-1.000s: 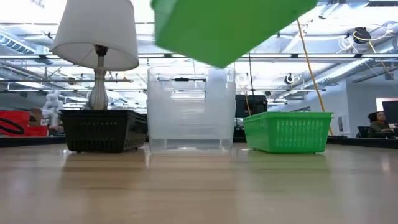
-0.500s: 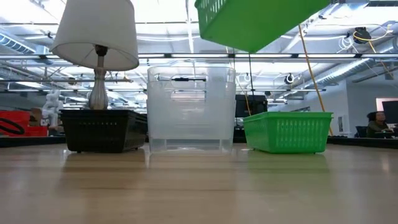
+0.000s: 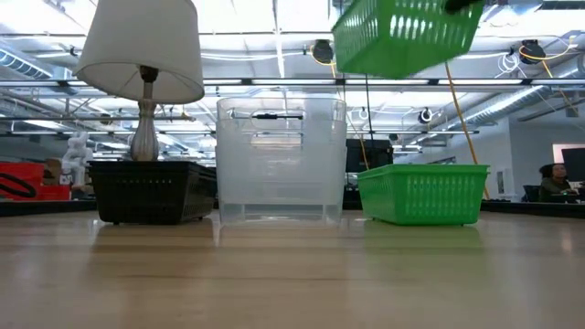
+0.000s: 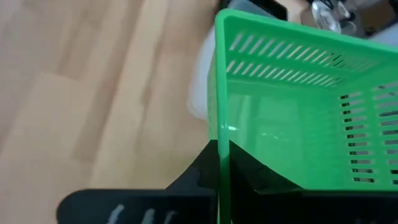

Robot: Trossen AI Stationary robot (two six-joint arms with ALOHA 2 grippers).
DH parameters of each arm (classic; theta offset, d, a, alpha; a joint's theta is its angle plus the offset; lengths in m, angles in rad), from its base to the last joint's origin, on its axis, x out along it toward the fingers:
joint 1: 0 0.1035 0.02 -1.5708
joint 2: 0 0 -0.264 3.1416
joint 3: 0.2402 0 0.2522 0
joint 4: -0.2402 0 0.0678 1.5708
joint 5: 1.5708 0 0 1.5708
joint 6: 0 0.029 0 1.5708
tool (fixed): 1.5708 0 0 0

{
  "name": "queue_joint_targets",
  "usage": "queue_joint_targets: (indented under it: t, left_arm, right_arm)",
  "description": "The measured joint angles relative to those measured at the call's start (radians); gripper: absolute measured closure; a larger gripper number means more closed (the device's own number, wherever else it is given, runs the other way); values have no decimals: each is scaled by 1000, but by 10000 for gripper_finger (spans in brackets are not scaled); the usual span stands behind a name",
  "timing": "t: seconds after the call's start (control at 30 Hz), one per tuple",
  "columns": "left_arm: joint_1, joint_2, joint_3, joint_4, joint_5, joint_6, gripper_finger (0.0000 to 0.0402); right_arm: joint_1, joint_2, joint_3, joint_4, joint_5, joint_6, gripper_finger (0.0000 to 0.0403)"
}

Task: Stack baskets by color
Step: Stack the bottom green bin on the green bins

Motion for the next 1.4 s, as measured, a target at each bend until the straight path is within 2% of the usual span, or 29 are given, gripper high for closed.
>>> queue_joint_targets:
  t: [0.17, 0.33, 0.47, 0.6, 0.73, 1.03, 1.4]
  left_arm:
    - [0, 0, 0, 2, 0, -3, 275]
    - [0, 0, 0, 2, 0, -3, 275]
    - [0, 0, 0, 2, 0, -3, 275]
    - [0, 0, 0, 2, 0, -3, 275]
    - [0, 0, 0, 2, 0, -3, 275]
    - [0, 0, 0, 0, 0, -2, 275]
    - [0, 0, 0, 0, 0, -2, 275]
  right_arm:
    - [-55, -60, -112, 19, 7, -1, 399]
    - [-133, -150, -250, 113, 1, -50, 399]
    - [-198, -214, -374, 250, -92, -159, 399]
    - [-256, -258, -462, 341, -133, -191, 399]
    - [-292, -264, -491, 347, -155, -170, 399]
    - [-297, -227, -524, 389, -227, -157, 399]
    - [-296, -214, -525, 385, -231, -123, 398]
